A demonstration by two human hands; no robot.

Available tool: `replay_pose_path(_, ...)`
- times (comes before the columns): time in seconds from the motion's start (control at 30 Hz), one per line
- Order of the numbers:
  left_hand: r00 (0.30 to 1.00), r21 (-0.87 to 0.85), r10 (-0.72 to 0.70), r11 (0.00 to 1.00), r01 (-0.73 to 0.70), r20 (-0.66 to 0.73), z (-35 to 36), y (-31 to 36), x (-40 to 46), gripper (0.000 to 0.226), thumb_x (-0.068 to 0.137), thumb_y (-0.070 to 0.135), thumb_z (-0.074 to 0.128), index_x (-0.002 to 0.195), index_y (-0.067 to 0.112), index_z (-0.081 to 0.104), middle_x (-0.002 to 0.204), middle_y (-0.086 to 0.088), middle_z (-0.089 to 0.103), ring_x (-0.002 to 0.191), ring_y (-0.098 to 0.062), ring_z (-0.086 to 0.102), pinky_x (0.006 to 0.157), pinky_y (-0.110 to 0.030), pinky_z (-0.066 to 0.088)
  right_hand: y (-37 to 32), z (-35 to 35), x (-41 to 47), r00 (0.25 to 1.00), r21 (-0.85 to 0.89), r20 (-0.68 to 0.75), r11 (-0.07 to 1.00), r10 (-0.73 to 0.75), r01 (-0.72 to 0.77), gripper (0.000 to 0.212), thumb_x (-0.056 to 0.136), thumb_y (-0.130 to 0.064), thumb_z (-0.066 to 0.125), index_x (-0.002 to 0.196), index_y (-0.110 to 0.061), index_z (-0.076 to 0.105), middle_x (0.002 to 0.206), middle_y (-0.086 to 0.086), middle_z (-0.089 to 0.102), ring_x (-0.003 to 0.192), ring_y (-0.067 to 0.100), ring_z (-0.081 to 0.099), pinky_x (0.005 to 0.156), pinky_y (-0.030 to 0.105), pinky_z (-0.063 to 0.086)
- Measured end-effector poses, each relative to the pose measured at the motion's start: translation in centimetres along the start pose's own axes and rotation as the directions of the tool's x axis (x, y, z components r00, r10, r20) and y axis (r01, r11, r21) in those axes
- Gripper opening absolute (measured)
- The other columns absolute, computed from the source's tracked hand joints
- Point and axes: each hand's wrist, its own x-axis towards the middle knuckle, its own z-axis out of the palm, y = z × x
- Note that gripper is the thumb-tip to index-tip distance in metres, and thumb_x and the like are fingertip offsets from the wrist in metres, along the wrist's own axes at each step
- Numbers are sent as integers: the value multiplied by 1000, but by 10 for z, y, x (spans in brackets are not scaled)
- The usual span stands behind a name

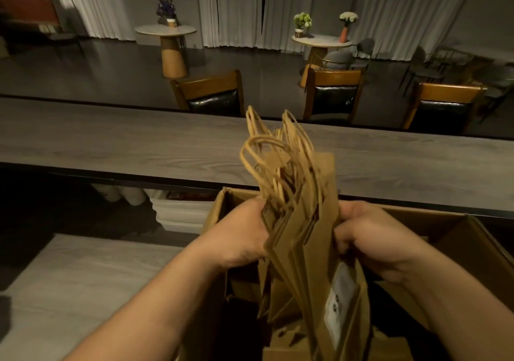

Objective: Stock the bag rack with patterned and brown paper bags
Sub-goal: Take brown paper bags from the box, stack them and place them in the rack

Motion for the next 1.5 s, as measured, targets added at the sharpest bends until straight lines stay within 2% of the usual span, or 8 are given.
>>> replay_pose_path(0.23, 996, 96, 75, 992, -78, 37, -11, -18, 9, 51, 76, 2, 85, 99, 45, 73, 104, 33, 72, 109, 13, 63, 99, -16, 44, 6, 23, 2, 999, 81, -24, 996, -44, 46, 13, 96, -12, 72, 99, -19, 82, 96, 8, 81, 94, 27, 78, 93, 56, 59)
replay_pose_path(0.43, 992, 80, 104, 991, -109, 66, -14, -33, 17, 65, 76, 14, 90, 132, 36, 65, 144, 5, 59, 138, -15, 52, 121, -53, 33, 10, 34, -5, 989, 244, -149, 969, -9, 46, 49, 96, -5, 63, 52, -23, 76, 59, 0, 72, 68, 21, 68, 71, 41, 54)
replay_pose_path(0.67, 998, 12, 61, 998, -61, 4, -13, -31, 17, 54, 82, 1, 81, 127, 22, 61, 119, 17, 72, 111, 6, 65, 86, -8, 51, 7, 24, -2, 994, 150, -81, 986, -67, 78, 11, 95, -8, 70, 90, -9, 80, 87, 8, 80, 81, 21, 78, 79, 42, 59)
replay_pose_path(0.83, 940, -370, -32, 924, -102, -340, -9, -24, 14, 43, 83, 12, 78, 123, 9, 64, 96, 0, 80, 81, -11, 77, 66, -20, 59, 8, 3, 4, 979, 401, -191, 916, 75, 8, 21, 95, 5, 52, 97, 2, 73, 87, 19, 79, 92, 36, 75, 90, 54, 58)
replay_pose_path(1.0, 811, -268, -7, 946, -185, -585, -9, -24, 19, 34, 92, 21, 75, 113, 41, 59, 104, 11, 76, 100, -12, 73, 98, -47, 57, 12, -4, 11, 975, 622, -222, 773, 24, 123, 17, 76, -5, 53, 91, -1, 59, 89, 18, 70, 84, 34, 68, 81, 49, 59)
replay_pose_path(1.23, 874, -177, 81, 966, -187, -479, -3, -33, 24, 67, 98, 58, 47, 149, 67, 3, 143, 17, 48, 140, -19, 49, 117, -51, 41, 13, 25, 16, 886, 170, -463, 976, -43, 136, 11, 96, -15, 57, 101, -21, 66, 91, 5, 78, 82, 23, 76, 77, 46, 62)
replay_pose_path(1.4, 940, -274, 146, 932, -235, -308, -5, -36, 23, 127, 50, 97, 57, 157, 52, 9, 150, 8, 52, 131, -11, 59, 107, -37, 52, 8, 30, 11, 838, 39, -532, 984, -126, 173, 11, 98, -19, 57, 104, -28, 52, 99, 8, 72, 86, 27, 73, 77, 54, 62)
replay_pose_path(1.5, 947, -256, 115, 947, -195, -299, -6, -34, 22, 115, 64, 78, 73, 157, 51, 13, 139, 13, 60, 123, -7, 64, 113, -45, 47, 4, 28, 8, 861, 53, -486, 978, -152, 202, 25, 101, -22, 58, 114, -37, 42, 106, -4, 72, 89, 17, 74, 74, 46, 62)
